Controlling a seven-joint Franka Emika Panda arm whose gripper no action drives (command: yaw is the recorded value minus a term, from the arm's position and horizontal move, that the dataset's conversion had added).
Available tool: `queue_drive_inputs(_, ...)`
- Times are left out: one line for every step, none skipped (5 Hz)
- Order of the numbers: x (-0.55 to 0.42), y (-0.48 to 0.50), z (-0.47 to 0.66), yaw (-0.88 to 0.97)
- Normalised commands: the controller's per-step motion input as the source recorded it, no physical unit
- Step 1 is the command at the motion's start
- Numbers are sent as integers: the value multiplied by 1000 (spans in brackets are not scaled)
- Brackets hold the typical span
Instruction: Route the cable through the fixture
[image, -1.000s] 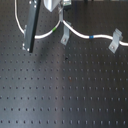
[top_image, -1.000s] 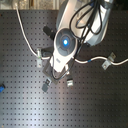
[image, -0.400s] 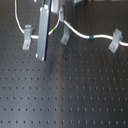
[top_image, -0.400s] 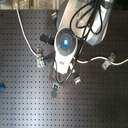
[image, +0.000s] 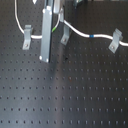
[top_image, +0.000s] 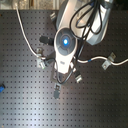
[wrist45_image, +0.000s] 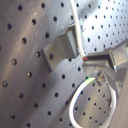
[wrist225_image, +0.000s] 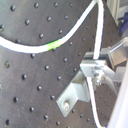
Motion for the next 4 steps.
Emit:
queue_drive_inputs(-23,5,1,0)
queue_drive_inputs(-208,226,202,368)
queue_drive_inputs(-6,195,302,317)
queue_drive_inputs(74,194,374,180)
